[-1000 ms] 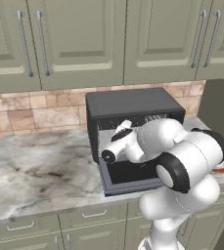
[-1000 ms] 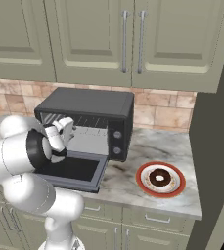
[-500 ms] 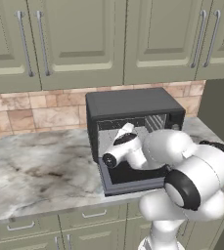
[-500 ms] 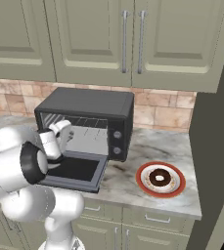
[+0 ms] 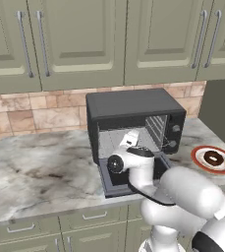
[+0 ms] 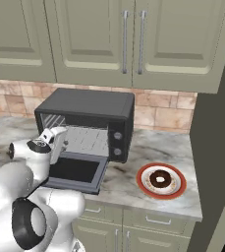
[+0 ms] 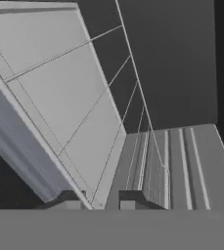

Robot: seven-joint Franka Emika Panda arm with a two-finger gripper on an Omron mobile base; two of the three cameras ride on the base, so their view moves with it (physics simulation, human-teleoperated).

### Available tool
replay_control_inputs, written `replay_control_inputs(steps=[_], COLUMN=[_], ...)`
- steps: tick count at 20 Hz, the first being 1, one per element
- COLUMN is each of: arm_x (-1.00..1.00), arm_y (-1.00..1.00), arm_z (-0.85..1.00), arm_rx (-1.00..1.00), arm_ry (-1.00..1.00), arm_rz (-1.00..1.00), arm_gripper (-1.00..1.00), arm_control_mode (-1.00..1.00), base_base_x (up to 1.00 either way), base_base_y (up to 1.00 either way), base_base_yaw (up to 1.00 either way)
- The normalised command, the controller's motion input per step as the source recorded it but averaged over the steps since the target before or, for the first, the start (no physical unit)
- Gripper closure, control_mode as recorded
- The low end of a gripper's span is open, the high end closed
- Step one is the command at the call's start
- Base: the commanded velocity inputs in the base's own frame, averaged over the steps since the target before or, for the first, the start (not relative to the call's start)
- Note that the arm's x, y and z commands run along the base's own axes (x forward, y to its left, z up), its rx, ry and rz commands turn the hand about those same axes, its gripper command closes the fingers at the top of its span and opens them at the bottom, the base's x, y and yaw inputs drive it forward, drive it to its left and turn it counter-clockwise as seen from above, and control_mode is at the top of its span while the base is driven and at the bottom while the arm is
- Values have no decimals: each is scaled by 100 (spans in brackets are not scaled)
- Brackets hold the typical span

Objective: Pick up the bagel from the plate, place it on the toaster oven rack, close the door, and set the timer.

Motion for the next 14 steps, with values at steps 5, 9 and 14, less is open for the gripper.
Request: replay_control_inputs(steps=[5, 9, 14], arm_x=[-74, -67, -62], arm_y=[0, 0, 0], arm_z=[0, 0, 0], arm_rx=[3, 3, 3], arm_ry=[27, 31, 26], arm_rz=[0, 0, 0], arm_gripper=[100, 100, -100], arm_control_mode=[-100, -100, -100], base_base_x=[0, 0, 0], base_base_y=[0, 0, 0], base_base_yaw=[0, 0, 0])
